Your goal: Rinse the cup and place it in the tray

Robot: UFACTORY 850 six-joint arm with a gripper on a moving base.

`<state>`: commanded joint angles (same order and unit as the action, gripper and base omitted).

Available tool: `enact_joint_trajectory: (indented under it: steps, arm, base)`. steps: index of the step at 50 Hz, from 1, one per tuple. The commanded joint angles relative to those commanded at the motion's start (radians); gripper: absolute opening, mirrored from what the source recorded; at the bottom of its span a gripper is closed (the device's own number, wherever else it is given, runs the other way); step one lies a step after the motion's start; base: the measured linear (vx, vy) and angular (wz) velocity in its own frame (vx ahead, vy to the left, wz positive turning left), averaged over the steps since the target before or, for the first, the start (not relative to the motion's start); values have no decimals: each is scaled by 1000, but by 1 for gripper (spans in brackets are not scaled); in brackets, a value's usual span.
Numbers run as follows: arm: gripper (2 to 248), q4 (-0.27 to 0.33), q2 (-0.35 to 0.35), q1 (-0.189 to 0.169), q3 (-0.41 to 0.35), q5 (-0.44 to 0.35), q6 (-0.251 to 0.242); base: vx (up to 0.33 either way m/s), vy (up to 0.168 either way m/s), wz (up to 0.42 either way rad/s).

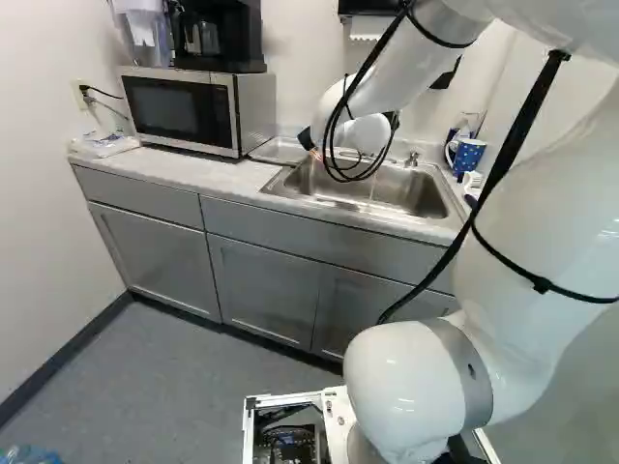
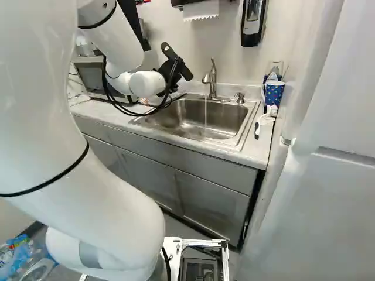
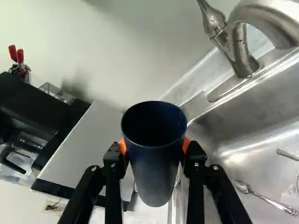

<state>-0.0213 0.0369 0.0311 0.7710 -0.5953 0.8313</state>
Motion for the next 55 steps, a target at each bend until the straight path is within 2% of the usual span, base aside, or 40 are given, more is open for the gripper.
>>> enact_joint_trajectory:
  steps: [55]
  arm:
    - [125,0,0,0,0,0,-578]
  base:
    - [0,0,0]
